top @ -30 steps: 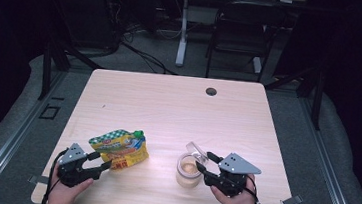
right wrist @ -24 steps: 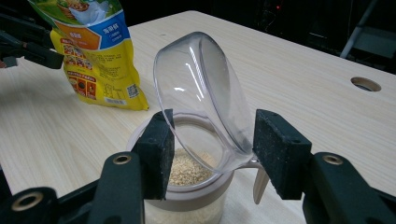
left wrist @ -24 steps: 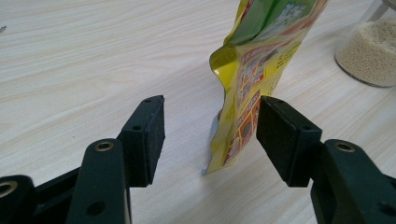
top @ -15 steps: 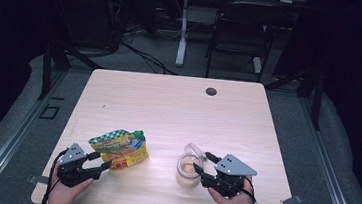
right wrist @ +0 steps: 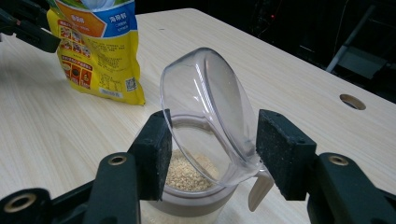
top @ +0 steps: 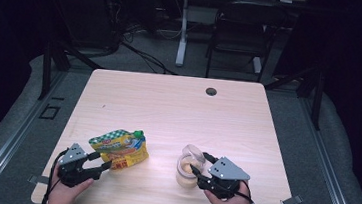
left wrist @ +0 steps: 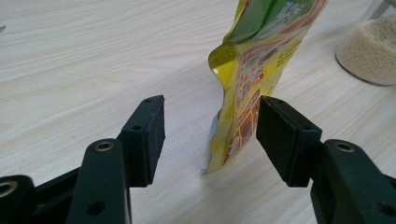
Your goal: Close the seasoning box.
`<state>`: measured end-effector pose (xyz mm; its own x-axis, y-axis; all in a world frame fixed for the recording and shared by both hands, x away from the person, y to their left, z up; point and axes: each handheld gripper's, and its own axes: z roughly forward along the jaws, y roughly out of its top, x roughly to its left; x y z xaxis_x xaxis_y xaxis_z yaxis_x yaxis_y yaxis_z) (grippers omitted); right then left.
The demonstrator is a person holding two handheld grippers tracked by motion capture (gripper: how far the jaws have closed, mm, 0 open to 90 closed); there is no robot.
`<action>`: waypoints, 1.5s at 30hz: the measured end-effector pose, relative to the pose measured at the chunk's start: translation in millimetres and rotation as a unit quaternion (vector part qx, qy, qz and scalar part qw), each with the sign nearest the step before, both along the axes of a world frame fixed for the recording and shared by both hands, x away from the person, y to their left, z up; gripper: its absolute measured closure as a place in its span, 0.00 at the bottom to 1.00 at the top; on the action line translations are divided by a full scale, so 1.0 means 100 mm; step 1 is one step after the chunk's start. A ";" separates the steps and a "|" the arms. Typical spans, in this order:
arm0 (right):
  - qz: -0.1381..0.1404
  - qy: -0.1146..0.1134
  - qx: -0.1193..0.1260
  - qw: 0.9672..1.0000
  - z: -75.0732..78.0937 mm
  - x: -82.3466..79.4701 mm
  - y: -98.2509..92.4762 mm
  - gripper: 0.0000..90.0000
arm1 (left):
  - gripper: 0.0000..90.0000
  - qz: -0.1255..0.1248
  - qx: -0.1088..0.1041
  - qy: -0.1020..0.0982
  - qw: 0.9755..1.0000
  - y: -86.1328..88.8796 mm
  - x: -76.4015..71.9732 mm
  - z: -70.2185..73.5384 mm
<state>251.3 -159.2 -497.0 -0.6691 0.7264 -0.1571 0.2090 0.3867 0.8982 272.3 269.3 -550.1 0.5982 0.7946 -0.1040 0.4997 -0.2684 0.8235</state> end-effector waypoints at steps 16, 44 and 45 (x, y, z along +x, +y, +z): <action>0.004 -0.048 -0.072 0.996 -0.02 -0.09 0.20 0.50 | 0.47 0.001 0.000 0.000 1.000 0.00 0.00 0.00; 0.038 -0.050 -0.091 0.994 -0.06 -0.12 0.39 0.53 | 0.47 0.002 0.001 0.001 1.000 0.01 0.00 0.00; 0.039 -0.048 -0.086 0.994 -0.06 -0.12 0.38 0.53 | 0.47 0.002 0.001 0.001 1.000 0.01 0.00 0.00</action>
<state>239.2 -120.7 -503.3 -0.6979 0.6302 -0.3403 0.0901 0.5486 0.8312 272.2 270.3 -550.5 0.5941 0.7977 -0.1036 0.5034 -0.2683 0.8214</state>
